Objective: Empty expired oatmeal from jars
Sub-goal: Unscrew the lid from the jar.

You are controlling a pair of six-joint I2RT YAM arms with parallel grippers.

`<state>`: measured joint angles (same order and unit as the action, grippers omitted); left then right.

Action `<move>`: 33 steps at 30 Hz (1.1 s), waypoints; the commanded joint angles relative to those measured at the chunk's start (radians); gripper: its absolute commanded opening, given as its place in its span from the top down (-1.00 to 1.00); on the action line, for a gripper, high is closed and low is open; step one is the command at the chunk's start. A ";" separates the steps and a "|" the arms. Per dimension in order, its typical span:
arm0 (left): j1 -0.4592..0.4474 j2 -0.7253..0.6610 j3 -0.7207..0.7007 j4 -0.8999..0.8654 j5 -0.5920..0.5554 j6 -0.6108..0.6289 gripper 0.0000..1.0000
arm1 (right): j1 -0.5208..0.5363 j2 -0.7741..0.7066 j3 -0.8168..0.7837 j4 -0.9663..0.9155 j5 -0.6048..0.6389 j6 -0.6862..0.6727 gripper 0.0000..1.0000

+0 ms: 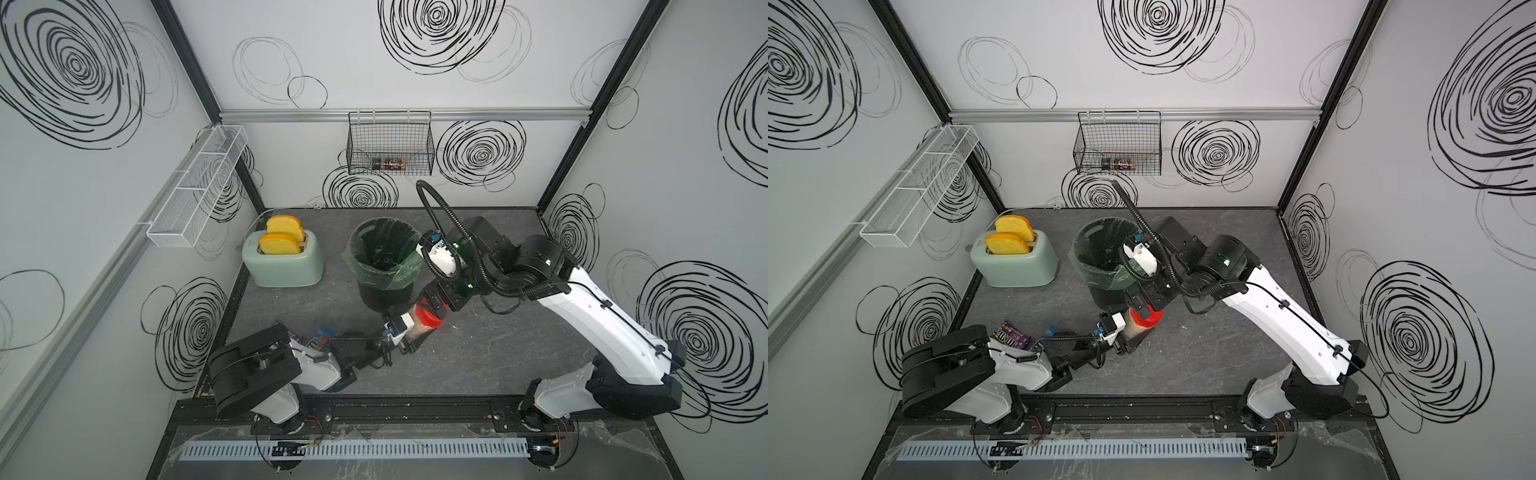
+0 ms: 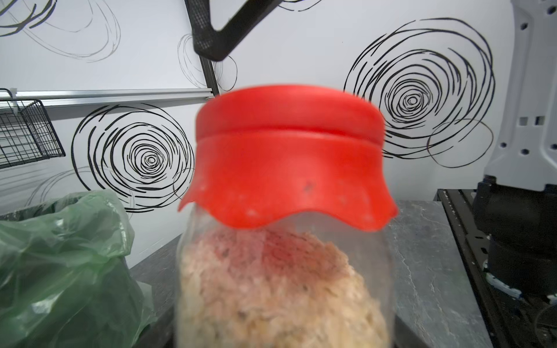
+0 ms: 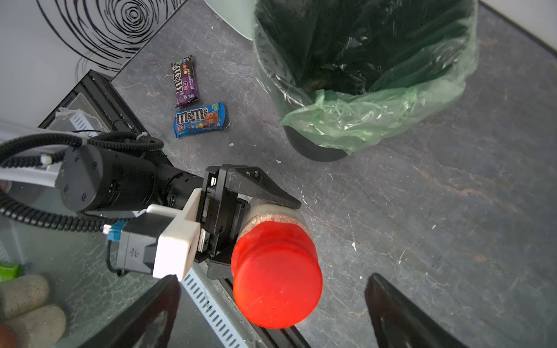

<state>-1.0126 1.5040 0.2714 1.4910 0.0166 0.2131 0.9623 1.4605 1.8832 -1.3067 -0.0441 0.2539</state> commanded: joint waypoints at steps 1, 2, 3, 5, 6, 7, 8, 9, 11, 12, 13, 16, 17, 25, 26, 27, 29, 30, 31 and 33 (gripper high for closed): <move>-0.010 0.005 0.015 0.290 -0.045 0.040 0.13 | -0.029 0.017 0.015 -0.046 0.004 0.158 -0.96; -0.009 0.006 0.014 0.294 -0.049 0.040 0.13 | -0.039 0.017 0.015 -0.044 -0.004 0.187 -0.96; -0.009 0.007 0.013 0.295 -0.052 0.040 0.13 | -0.047 0.017 0.016 -0.045 -0.015 0.212 -0.96; -0.009 0.007 0.012 0.296 -0.056 0.042 0.13 | -0.054 0.017 0.012 -0.046 -0.027 0.262 -0.96; -0.009 0.007 0.014 0.298 -0.058 0.041 0.13 | -0.059 0.017 0.007 -0.046 -0.035 0.281 -0.96; -0.009 0.008 0.015 0.300 -0.057 0.041 0.13 | -0.060 0.017 -0.001 -0.045 -0.040 0.296 -0.96; -0.009 0.010 0.015 0.303 -0.056 0.040 0.13 | -0.060 0.018 -0.012 -0.045 -0.045 0.311 -0.96; -0.010 0.010 0.018 0.302 -0.056 0.040 0.13 | -0.062 0.019 -0.022 -0.046 -0.048 0.318 -0.96; -0.011 0.012 0.019 0.300 -0.054 0.041 0.13 | -0.063 0.021 -0.041 -0.045 -0.056 0.327 -0.96; -0.012 0.012 0.019 0.301 -0.054 0.041 0.13 | -0.067 0.023 -0.048 -0.042 -0.065 0.333 -0.96; -0.012 0.012 0.019 0.301 -0.054 0.041 0.13 | -0.070 0.026 -0.052 -0.044 -0.071 0.337 -0.96; -0.014 0.012 0.019 0.304 -0.059 0.041 0.13 | -0.075 0.027 -0.080 -0.042 -0.076 0.346 -0.96; -0.014 0.012 0.019 0.303 -0.058 0.041 0.13 | -0.079 0.024 -0.094 -0.041 -0.076 0.349 -0.96; -0.015 0.010 0.022 0.304 -0.055 0.036 0.13 | -0.104 -0.007 -0.194 0.014 -0.122 0.346 -0.81; -0.015 0.009 0.022 0.305 -0.054 0.035 0.13 | -0.106 -0.013 -0.203 0.022 -0.127 0.345 -0.78; -0.015 0.009 0.022 0.303 -0.053 0.034 0.13 | -0.107 -0.017 -0.210 0.029 -0.132 0.340 -0.76; -0.015 0.009 0.022 0.305 -0.051 0.033 0.13 | -0.111 -0.022 -0.219 0.040 -0.149 0.333 -0.63; -0.016 0.009 0.022 0.304 -0.049 0.032 0.13 | -0.110 -0.025 -0.222 0.042 -0.155 0.328 -0.57; -0.014 0.009 0.023 0.304 -0.048 0.028 0.13 | -0.111 -0.024 -0.223 0.043 -0.158 0.321 -0.50; -0.009 0.007 0.025 0.301 -0.035 0.017 0.13 | -0.110 -0.022 -0.223 0.036 -0.163 0.306 -0.36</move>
<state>-1.0241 1.5173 0.2714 1.4849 -0.0261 0.2359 0.8608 1.4612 1.6676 -1.2610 -0.2039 0.5709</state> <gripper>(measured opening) 0.741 0.691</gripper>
